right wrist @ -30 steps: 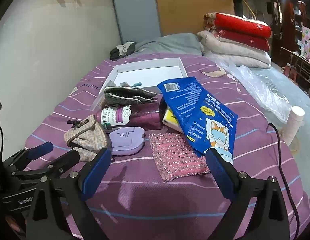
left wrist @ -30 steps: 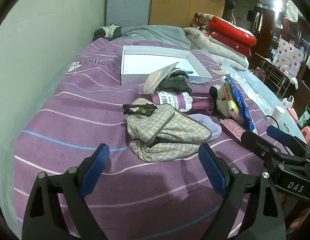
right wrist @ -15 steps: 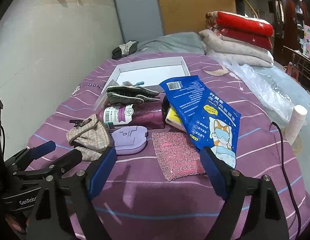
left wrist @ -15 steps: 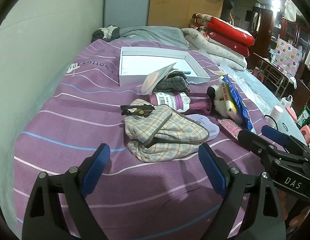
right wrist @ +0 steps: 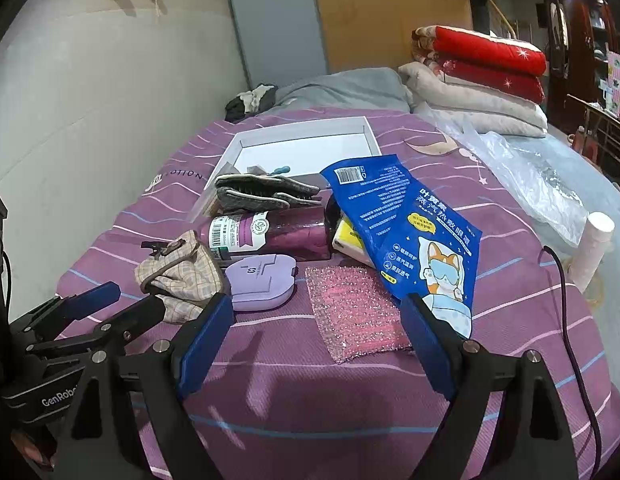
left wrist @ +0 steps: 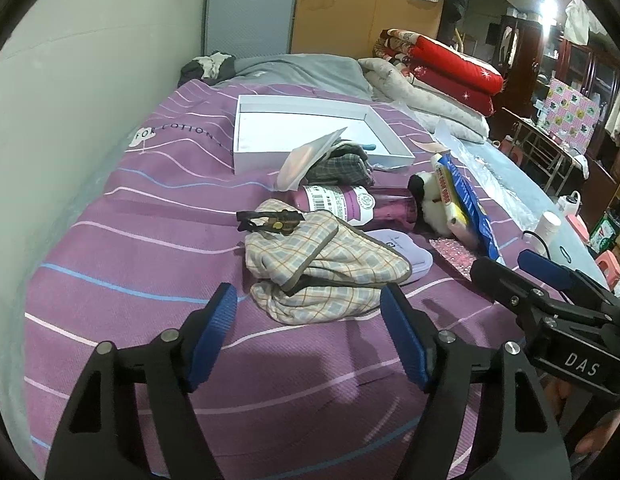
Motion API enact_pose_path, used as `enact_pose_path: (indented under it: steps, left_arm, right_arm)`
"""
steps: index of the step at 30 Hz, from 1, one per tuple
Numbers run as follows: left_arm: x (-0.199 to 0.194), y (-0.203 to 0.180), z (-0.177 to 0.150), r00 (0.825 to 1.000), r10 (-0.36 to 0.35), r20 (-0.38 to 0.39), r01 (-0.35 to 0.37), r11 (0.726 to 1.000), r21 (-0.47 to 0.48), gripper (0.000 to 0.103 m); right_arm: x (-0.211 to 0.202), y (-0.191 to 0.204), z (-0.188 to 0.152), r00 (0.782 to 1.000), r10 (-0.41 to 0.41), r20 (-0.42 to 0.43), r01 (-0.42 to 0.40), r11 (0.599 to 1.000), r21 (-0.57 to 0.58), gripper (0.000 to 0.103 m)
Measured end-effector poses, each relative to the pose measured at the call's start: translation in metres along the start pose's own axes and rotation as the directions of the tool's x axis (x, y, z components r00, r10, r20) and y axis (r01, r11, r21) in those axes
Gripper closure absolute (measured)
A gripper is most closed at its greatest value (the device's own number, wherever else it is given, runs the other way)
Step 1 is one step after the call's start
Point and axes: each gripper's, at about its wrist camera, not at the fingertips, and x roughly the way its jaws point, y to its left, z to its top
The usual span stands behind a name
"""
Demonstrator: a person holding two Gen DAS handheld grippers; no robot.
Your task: Organize soft objects
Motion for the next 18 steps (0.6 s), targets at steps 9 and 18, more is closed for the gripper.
enact_pose_path:
  steps: [9,18]
  left_arm:
    - [-0.0007,-0.0014,-0.0009,1.000,-0.004,0.004,0.004,1.000,0.004,0.028]
    - [0.0003,-0.0025,-0.0011,1.000,-0.009,-0.004,0.009,1.000,0.006,0.028]
  right_arm:
    - [0.0028,-0.0022,-0.0001,1.000,0.013,-0.008,-0.013,1.000,0.020,0.017]
    - [0.0034,0.0002,-0.0010,1.000,0.020,-0.010,-0.020,1.000,0.014,0.023]
